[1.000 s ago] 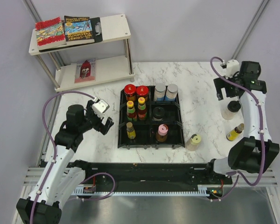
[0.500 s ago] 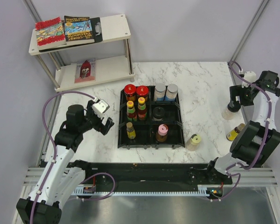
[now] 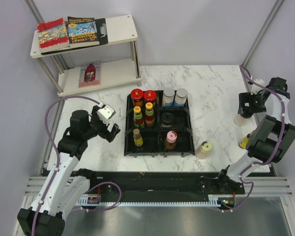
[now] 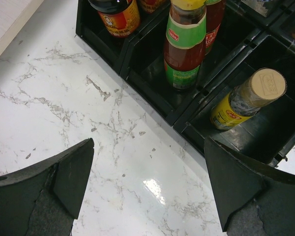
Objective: Organize the condiment bottles
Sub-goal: Pick up the bottle from the center of the board, then place the bottle in the storage box.
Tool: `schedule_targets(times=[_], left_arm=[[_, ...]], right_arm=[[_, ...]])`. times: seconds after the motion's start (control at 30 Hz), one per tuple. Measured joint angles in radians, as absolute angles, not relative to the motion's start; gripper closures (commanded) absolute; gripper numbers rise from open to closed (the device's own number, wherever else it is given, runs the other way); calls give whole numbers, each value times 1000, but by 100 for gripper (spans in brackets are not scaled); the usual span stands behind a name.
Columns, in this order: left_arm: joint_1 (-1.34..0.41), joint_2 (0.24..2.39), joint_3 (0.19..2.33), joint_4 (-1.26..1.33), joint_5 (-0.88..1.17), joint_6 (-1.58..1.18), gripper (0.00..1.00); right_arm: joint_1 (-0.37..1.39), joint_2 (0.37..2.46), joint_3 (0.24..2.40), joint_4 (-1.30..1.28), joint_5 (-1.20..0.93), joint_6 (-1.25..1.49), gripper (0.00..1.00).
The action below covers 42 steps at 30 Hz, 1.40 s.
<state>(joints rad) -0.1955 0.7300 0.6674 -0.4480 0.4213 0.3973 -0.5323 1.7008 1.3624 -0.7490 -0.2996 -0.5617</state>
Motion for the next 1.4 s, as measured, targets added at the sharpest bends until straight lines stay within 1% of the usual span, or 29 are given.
schedule_targets(times=[0.07, 0.17, 0.2, 0.27, 0.37, 0.4, 0.43, 0.47, 0.5, 0.6, 0.77, 0.93, 1.17, 1.3, 1.4], left_arm=[[-196, 733, 667, -448, 421, 397, 1], [-196, 737, 667, -448, 421, 397, 1], [-196, 738, 667, -448, 421, 397, 1], [-196, 739, 667, -448, 421, 397, 1], [-196, 739, 667, -448, 421, 397, 1], [-196, 739, 667, -448, 421, 397, 1], [-196, 739, 667, -448, 421, 397, 1], [-196, 739, 667, -448, 421, 397, 1], [-196, 739, 667, -448, 421, 397, 1], [-196, 739, 667, -448, 421, 397, 1], [-196, 739, 667, -448, 421, 397, 1], [-196, 739, 667, -448, 421, 397, 1], [-191, 731, 667, -448, 422, 397, 1], [-186, 727, 667, -448, 426, 397, 0], [-183, 723, 667, -448, 426, 397, 1]], right_arm=[[-532, 1713, 1359, -744, -300, -562, 5], [-532, 1730, 1350, -735, -302, -562, 12], [-532, 1734, 1348, -732, -303, -561, 17], [-532, 1743, 1341, -726, -303, -562, 22], [-532, 1750, 1326, -712, -303, -562, 39], [-532, 1750, 1323, -708, -302, -562, 57], [-532, 1750, 1322, -706, -301, -559, 69], [-532, 1750, 1322, -703, -301, -562, 76], [-532, 1750, 1322, -700, -300, -560, 87], [-526, 1744, 1316, -695, -295, -556, 96], [-458, 1682, 1272, -705, -223, -562, 100], [-281, 1553, 1261, -753, -193, -551, 100], [-112, 1447, 1387, -853, -274, -493, 100], [54, 1414, 1437, -882, -286, -463, 100], [220, 1406, 1459, -902, -303, -433, 100]])
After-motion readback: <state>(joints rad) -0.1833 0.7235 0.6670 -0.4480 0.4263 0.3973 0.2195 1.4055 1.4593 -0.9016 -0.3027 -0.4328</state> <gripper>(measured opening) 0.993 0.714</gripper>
